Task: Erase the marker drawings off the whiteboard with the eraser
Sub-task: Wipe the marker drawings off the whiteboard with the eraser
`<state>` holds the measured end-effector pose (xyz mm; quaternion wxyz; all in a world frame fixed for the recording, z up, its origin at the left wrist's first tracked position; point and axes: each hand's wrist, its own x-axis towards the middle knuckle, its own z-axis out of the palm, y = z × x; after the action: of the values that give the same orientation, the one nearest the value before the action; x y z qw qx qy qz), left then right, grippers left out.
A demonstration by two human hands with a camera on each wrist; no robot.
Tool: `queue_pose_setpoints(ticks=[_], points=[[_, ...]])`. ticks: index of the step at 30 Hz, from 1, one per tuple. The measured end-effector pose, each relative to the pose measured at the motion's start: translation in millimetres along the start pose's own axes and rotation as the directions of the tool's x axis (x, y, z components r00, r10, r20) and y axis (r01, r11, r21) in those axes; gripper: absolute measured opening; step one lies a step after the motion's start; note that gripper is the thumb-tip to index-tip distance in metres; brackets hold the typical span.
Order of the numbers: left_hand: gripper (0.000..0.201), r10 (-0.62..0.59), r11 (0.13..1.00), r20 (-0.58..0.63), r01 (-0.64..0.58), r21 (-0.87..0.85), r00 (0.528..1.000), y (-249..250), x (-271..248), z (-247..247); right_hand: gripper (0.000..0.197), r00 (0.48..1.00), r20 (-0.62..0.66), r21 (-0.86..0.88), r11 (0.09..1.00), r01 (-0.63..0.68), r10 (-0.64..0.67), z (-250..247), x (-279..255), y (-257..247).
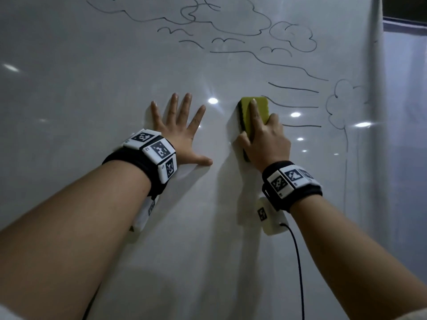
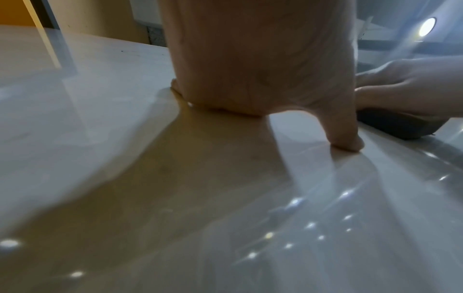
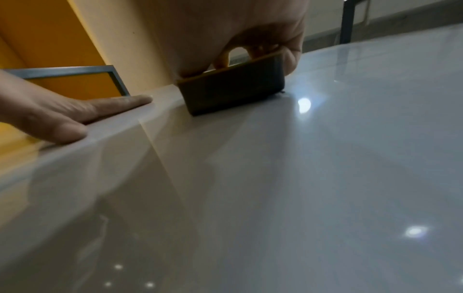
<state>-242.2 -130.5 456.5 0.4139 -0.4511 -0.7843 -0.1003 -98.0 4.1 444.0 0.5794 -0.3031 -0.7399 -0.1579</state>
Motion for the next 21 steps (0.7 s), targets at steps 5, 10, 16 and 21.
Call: queue_pose_setpoints(ticks=[5,10,16,21], points=[[0.120,0.010,1.000,0.016,-0.009,-0.007,1.000,0.2,-2.1,4.6,0.070,0.997,0.028,0.005,0.998,-0.070,0.070,-14.5,44.8,8.6],[0.120,0.024,0.999,0.015,-0.024,-0.023,1.000,-2.1,-2.4,6.8,0.070,0.988,0.070,0.017,0.990,-0.140,0.139,-26.7,71.1,8.7],[0.121,0.020,1.000,0.005,-0.020,-0.023,1.000,-1.0,-4.1,5.1,0.071,0.997,0.031,0.055,0.996,-0.074,0.073,-6.7,11.0,14.7],[0.121,0.016,1.000,0.014,-0.015,-0.013,1.000,-0.2,-6.0,2.4,0.070,0.999,0.020,0.012,0.999,-0.039,0.039,-7.0,1.5,18.1]])
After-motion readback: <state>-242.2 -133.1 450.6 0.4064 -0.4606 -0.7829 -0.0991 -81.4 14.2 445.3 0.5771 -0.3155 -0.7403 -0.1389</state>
